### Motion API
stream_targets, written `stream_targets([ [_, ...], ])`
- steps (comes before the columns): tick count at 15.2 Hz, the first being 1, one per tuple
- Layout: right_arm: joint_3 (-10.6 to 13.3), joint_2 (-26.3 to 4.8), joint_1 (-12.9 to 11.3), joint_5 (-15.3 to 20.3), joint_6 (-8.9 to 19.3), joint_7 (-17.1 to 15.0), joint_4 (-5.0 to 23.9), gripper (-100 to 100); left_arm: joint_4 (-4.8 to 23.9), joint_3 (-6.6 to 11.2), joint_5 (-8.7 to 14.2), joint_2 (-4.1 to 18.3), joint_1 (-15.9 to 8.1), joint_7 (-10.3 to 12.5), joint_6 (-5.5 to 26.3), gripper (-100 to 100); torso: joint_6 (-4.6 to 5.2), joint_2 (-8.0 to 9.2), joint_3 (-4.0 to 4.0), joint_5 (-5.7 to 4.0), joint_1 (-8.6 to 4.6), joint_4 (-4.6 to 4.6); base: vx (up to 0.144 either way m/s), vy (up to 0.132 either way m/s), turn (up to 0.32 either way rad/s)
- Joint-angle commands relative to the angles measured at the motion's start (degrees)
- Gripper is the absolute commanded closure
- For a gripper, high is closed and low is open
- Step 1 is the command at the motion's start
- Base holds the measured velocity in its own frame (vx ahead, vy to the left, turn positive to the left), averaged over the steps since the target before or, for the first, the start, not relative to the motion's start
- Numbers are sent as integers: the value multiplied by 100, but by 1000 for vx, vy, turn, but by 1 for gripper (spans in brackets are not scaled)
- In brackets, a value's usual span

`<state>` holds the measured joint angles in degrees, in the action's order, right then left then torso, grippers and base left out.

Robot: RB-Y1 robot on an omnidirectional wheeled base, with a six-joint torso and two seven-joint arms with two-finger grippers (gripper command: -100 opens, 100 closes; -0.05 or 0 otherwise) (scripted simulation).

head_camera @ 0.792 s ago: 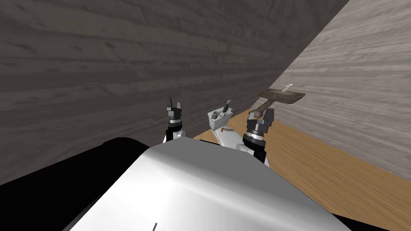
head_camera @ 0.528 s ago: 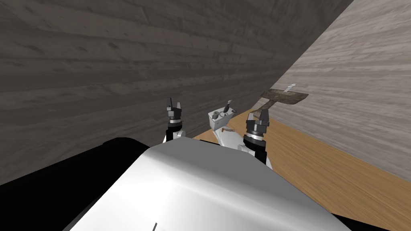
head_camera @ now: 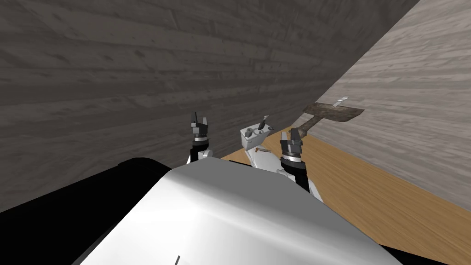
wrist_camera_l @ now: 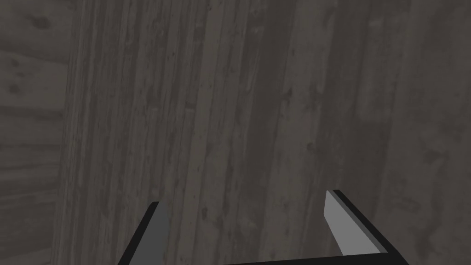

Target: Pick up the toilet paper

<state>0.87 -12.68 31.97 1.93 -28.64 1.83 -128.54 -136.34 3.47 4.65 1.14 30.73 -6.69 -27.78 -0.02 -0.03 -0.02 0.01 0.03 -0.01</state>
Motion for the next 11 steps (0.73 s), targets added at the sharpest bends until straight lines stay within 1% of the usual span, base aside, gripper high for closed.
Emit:
stream_targets([
  [1, -13, -286, 23, 36, 10, -30, 43, -100, 0, 0, 0, 0, 0, 0, 0, 0, 0, 0, 0, 0, 0, 0, 11, 16, 74],
  [2, -13, -315, 23, 36, 10, -30, 43, -100, 0, 0, 0, 0, 0, 0, 0, 0, 1, -1, 0, 0, 0, 0, 7, 11, 30],
  [3, -33, -515, 57, 84, 10, -72, 111, -100, 0, 0, 0, 0, 0, 0, 0, 0, 1, 0, 0, 0, 0, 0, 7, 15, 97],
  [4, -33, -637, 57, 84, 10, -72, 111, -100, 0, 0, 0, 0, 0, 0, 0, 0, 0, 0, 0, 0, 0, 0, 8, 16, 93],
  [5, -56, -772, 95, 136, 10, -118, 186, -100, 0, 0, 0, 0, 0, 0, 0, 0, 0, 0, 0, 0, 0, 0, 12, 21, 106],
  [7, -56, -983, 95, 136, 10, -118, 186, -100, 0, 0, 0, 0, 0, 0, 0, 0, 0, -3, -2, 1, 2, -1, 14, 19, 65],
  [8, -82, -1149, 136, 192, 10, -169, 267, -100, 0, 0, 0, 0, 0, 0, 0, 0, 1, -2, -2, 1, 1, -1, 13, 21, 92],
  [9, -82, -1288, 136, 192, 10, -169, 267, -100, 0, 0, 0, 0, 0, 0, 0, 0, 0, -3, -2, 1, 2, -1, 15, 22, 104],
  [10, -82, -1347, 136, 192, 10, -169, 267, -100, 0, 0, 0, 0, 0, 0, 0, 0, 0, -3, -2, 1, 2, -1, 13, 13, 37],
  [11, -109, -1527, 180, 253, 11, -224, 352, -100, 0, 0, 0, 0, 0, 0, 0, 0, 1, -3, -2, 1, 1, -1, 16, 19, 86],
])
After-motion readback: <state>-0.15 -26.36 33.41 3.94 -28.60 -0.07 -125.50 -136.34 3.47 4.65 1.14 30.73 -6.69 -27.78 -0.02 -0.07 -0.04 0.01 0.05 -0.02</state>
